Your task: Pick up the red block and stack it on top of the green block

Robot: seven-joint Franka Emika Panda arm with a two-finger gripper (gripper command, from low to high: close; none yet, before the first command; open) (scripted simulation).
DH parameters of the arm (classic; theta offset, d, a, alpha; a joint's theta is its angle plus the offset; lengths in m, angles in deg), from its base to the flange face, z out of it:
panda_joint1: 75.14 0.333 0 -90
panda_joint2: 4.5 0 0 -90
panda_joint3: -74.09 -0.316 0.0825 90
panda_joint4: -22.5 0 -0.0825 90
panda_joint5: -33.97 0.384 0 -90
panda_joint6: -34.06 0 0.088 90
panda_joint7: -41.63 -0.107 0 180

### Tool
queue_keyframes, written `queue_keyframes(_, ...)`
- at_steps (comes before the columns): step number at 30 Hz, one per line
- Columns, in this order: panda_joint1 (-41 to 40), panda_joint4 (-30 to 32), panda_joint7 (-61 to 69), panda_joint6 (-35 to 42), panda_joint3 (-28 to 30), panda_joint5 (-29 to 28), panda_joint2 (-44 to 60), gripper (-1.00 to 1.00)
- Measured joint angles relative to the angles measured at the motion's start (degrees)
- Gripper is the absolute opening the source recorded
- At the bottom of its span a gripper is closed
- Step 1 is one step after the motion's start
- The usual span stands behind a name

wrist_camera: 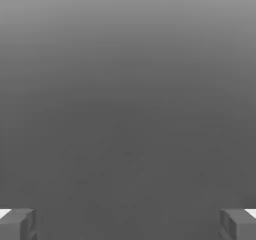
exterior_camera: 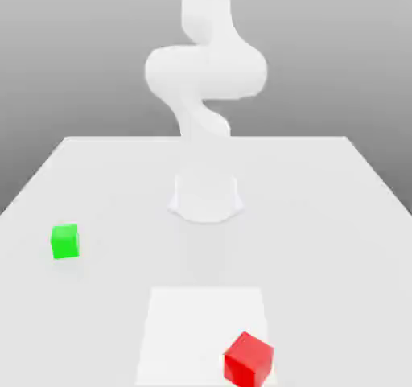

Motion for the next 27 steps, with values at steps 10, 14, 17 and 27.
queue_keyframes(10, 6.2, 3.0, 16.9, -7.6, 3.6, 0.6, 21.1, 0.00)
queue_keyframes(14, 7.9, 4.2, 24.0, -10.7, 4.3, 1.4, 29.4, 0.00)
queue_keyframes(17, 8.8, 5.0, 29.4, -12.9, 4.3, 2.1, 35.7, 0.00)
queue_keyframes(27, 9.1, 7.0, 43.4, -22.0, 2.5, 2.5, 56.4, 0.00)
